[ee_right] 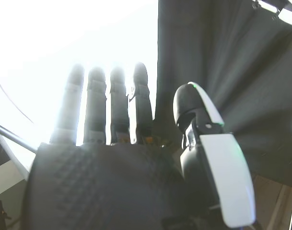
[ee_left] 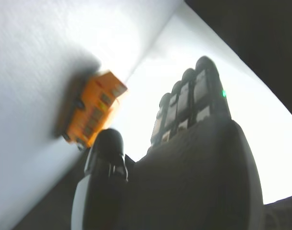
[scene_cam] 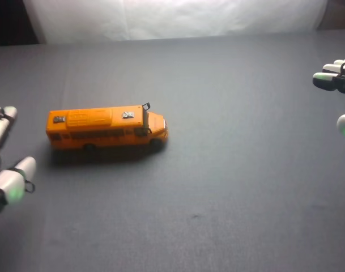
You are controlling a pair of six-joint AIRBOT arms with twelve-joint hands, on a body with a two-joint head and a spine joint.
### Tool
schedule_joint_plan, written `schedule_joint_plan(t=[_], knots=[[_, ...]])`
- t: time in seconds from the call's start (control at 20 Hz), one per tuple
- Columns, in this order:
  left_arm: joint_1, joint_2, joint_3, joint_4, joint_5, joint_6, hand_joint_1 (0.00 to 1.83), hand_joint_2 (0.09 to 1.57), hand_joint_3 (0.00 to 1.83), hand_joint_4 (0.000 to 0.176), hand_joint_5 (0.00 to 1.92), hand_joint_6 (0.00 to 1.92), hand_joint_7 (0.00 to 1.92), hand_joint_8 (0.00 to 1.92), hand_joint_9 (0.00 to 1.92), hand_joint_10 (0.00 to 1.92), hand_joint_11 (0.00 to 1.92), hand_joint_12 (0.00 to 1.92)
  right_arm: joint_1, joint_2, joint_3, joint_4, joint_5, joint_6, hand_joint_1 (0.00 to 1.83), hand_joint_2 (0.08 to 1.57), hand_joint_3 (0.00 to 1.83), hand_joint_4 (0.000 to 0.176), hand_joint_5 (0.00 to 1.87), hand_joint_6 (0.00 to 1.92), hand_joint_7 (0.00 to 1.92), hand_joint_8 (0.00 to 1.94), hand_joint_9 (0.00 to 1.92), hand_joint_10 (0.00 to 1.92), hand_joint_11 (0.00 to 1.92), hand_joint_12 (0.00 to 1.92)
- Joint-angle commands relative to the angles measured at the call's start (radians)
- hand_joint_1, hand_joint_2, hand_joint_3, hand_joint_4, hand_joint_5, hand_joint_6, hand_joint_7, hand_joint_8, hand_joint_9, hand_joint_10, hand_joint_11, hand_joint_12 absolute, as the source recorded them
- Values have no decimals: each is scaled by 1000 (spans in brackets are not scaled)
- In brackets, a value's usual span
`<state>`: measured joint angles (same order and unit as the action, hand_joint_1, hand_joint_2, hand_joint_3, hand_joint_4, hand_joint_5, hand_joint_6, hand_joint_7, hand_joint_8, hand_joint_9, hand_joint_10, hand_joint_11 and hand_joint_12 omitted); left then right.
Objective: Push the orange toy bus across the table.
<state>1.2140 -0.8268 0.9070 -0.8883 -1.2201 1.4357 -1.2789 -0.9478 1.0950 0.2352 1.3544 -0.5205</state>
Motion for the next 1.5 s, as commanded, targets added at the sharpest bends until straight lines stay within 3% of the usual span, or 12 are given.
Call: schedule_joint_plan(t=[0.0, 0.25, 0.65, 1.0, 1.1, 1.25, 1.35, 1.45], knots=[[-17, -8, 5, 28, -63, 29, 0, 1473, 0, 0, 0, 0, 0, 0, 0, 0, 0, 0, 14, -4, 4, 9, 118, 9, 284, 1445, 5, 0, 474, 5, 362, 5, 272, 3, 117, 297], [-38, -25, 24, 23, -12, 64, 0, 1499, 0, 0, 0, 0, 0, 0, 0, 0, 0, 0, 14, -5, 5, 6, 118, 9, 249, 1461, 2, 0, 496, 3, 397, 3, 316, 6, 160, 318], [-114, -66, 23, 141, 76, 109, 0, 1476, 0, 0, 0, 0, 0, 0, 0, 0, 0, 0, 14, -8, 3, 7, 118, 10, 244, 1467, 2, 0, 502, 3, 403, 5, 332, 9, 176, 316], [-126, -43, -23, 158, -21, 127, 0, 1467, 0, 0, 0, 0, 0, 0, 0, 0, 0, 0, 6, -8, 2, 8, 118, 15, 259, 1467, 2, 0, 506, 3, 394, 1, 340, 7, 198, 313], [-121, -24, -55, 205, -87, 95, 0, 1478, 0, 0, 0, 0, 0, 0, 0, 0, 0, 0, 6, -8, 2, 11, 119, 15, 261, 1465, 0, 0, 506, 2, 399, 3, 340, 5, 193, 309], [-114, -13, -58, 306, -187, -81, 0, 1433, 0, 0, 10, 4, 0, 0, 0, 0, 0, 0, 6, -5, 1, 21, 156, 19, 238, 1445, 0, 0, 497, 0, 394, 0, 320, 0, 171, 298], [-107, 1, -66, 352, -244, -140, 0, 1437, 0, 0, 29, 11, 14, 5, 0, 0, 0, 0, 6, 2, 1, 25, 179, 20, 277, 1446, 0, 0, 489, 0, 390, 0, 298, 1, 153, 285], [-96, 24, -85, 412, -315, -195, 0, 1402, 0, 0, 49, 15, 39, 13, 14, 5, 13, 6, 7, 9, 2, 33, 208, 20, 356, 1433, 0, 21, 487, 0, 389, 0, 305, 6, 185, 284]])
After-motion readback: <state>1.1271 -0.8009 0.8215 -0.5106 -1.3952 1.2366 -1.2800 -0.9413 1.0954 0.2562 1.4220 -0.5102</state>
